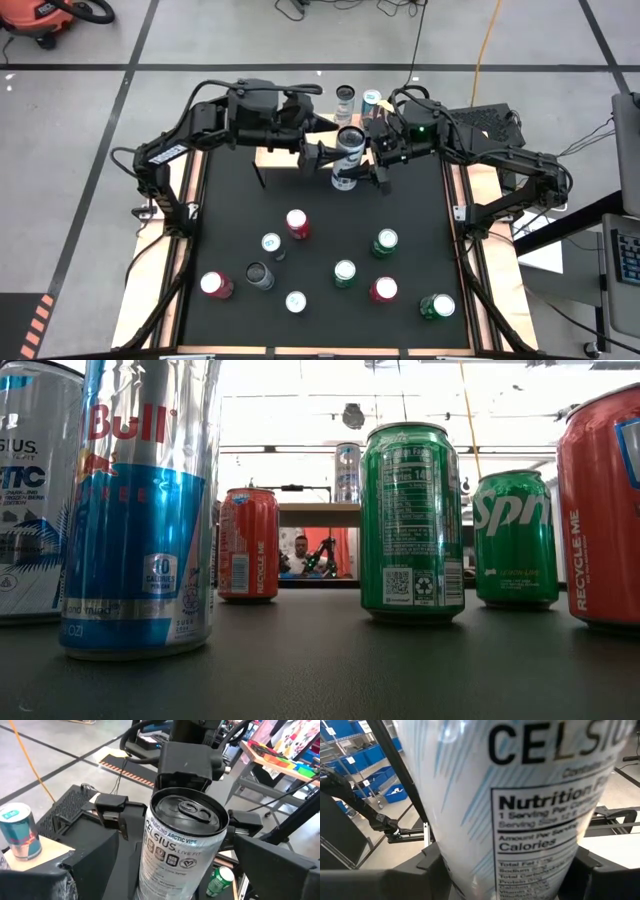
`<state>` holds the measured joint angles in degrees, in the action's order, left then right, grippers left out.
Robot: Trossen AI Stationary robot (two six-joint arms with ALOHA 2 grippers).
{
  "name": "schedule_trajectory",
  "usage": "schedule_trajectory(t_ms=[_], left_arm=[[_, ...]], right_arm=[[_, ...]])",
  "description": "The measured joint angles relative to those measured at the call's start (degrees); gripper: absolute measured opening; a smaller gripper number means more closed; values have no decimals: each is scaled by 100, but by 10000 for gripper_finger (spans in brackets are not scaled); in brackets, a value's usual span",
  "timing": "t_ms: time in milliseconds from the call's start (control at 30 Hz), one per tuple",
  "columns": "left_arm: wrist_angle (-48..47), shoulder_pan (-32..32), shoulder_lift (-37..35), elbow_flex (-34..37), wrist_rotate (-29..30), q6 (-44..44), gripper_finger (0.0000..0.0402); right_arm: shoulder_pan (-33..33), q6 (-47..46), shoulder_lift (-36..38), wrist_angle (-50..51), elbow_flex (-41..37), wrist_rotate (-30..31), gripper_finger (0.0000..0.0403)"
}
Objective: Place canned beverage on shelf
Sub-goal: Put the right white soda can on the shelf aligned with the other white soda can
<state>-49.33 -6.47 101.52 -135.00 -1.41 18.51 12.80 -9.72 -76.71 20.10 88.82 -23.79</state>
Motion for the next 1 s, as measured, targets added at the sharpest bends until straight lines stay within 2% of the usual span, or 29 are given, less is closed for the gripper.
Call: schedule_trajectory(t_ms=[433, 1000], left_arm=[[477, -31, 256, 4, -183, -86, 400], [535, -31, 260, 4, -252, -136, 395]], right_arm=[[0, -2, 0, 2, 0, 3, 239], [2, 13, -2, 42, -4, 144, 239]])
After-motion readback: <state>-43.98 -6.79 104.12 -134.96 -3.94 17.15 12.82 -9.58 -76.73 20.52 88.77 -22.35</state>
